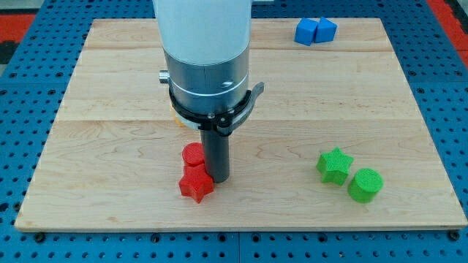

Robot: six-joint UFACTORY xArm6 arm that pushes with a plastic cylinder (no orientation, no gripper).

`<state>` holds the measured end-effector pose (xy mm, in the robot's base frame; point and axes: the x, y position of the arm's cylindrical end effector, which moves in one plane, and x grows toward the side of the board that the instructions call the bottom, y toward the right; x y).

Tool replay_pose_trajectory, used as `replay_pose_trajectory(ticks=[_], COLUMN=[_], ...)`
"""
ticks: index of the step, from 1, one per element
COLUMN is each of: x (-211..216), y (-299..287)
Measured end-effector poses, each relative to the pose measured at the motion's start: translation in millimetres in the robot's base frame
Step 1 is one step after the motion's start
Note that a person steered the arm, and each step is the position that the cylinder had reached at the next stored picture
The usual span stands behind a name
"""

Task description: Move your arm to the top right of the board

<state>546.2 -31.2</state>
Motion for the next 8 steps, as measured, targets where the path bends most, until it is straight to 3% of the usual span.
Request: replay_pose_trajectory(ticks=[1,2,4,5,6,8], x=[0,0,-41,-46,-46,-69], y=[-32,-27,1,7,59,71])
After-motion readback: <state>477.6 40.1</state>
